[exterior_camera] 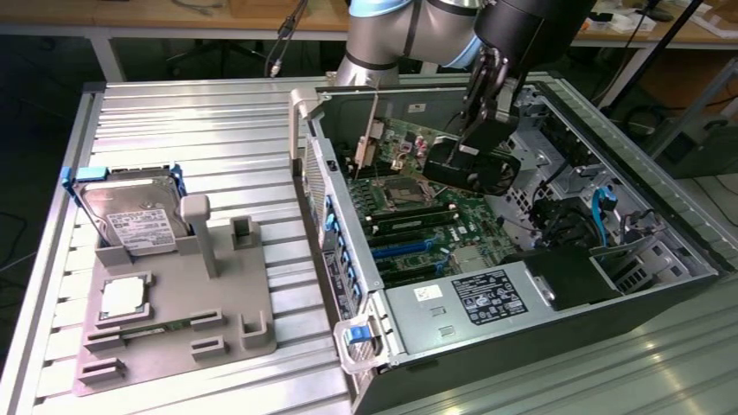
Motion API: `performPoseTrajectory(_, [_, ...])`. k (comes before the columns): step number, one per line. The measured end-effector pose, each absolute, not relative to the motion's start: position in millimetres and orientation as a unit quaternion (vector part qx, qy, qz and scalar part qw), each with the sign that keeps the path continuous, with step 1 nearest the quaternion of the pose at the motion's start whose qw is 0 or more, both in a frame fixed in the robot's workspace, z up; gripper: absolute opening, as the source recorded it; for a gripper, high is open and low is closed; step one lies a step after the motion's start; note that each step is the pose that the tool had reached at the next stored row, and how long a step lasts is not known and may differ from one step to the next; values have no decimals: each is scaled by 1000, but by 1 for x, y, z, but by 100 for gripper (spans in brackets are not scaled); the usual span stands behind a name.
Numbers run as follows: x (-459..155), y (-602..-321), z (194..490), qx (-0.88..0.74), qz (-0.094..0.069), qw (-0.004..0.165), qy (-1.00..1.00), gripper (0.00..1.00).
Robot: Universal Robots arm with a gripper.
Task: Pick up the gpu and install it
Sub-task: 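Insert the gpu into the slot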
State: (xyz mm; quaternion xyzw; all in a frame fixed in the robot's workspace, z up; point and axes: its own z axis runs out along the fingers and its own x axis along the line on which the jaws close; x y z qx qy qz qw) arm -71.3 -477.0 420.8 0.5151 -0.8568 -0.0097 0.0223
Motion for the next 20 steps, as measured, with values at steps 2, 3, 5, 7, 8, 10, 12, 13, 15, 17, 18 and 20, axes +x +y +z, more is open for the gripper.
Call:
performPoseTrajectory(2, [-71,-477,421,515,-10,22,-857,27])
performPoseTrajectory(3, [-71,-477,421,515,-10,22,-857,27])
performPoseTrajectory(5, [-71,-477,421,515,-10,22,-857,27])
performPoseTrajectory(7, [-71,-477,421,516,-11,22,-856,27])
performPoseTrajectory(8, [-71,-477,421,517,-11,21,-856,27])
performPoseTrajectory(10, [-71,-477,421,519,-12,21,-854,27])
performPoseTrajectory(12, [-71,-477,421,523,-13,21,-852,27])
performPoseTrajectory(13, [-71,-477,421,525,-13,20,-851,27])
performPoseTrajectory(15, [-71,-477,421,529,-14,20,-849,27])
performPoseTrajectory(17, [-71,-477,421,533,-15,19,-845,27])
performPoseTrajectory(18, [-71,-477,421,534,-15,19,-845,27])
performPoseTrajectory(20, [-71,-477,421,535,-15,19,-844,27])
